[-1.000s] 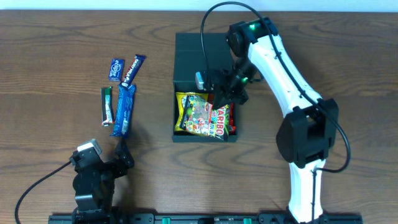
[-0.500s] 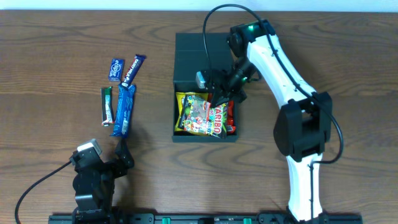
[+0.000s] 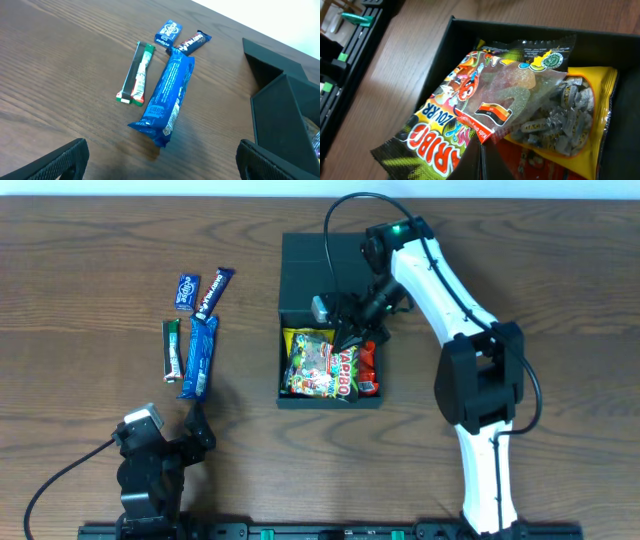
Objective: Pack container
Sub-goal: 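Lower the Haribo bag into the box front and release it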
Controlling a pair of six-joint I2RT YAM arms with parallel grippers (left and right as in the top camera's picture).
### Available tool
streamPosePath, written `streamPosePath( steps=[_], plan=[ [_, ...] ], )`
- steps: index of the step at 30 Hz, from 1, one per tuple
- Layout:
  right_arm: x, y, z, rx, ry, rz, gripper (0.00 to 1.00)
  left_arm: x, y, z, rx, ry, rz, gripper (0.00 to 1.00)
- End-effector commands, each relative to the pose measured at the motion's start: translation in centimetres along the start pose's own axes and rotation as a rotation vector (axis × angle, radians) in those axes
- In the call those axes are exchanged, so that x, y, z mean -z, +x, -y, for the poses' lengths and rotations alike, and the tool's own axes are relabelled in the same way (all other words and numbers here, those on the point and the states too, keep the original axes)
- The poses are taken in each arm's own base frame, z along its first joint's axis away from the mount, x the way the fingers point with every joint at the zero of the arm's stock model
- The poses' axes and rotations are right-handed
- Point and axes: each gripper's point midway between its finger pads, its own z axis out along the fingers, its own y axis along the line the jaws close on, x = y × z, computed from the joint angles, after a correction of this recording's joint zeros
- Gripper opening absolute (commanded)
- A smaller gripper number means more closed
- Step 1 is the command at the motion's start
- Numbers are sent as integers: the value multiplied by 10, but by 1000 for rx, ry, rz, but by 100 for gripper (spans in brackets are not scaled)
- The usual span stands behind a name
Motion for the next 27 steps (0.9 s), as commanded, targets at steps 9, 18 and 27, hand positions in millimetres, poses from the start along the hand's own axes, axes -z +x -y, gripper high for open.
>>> streamPosePath(
  steps=[9,18,27],
  plan=[
    [-17,-6,16,53,0,56,1,-2,5,-5,-14,-18,-8,95],
    [-27,-5,30,71,16,101,1,-2,5,-5,-14,-18,-8,95],
    [-27,-7,48,-7,71,114,14,-2,5,-5,-14,-18,-8,95]
  ],
)
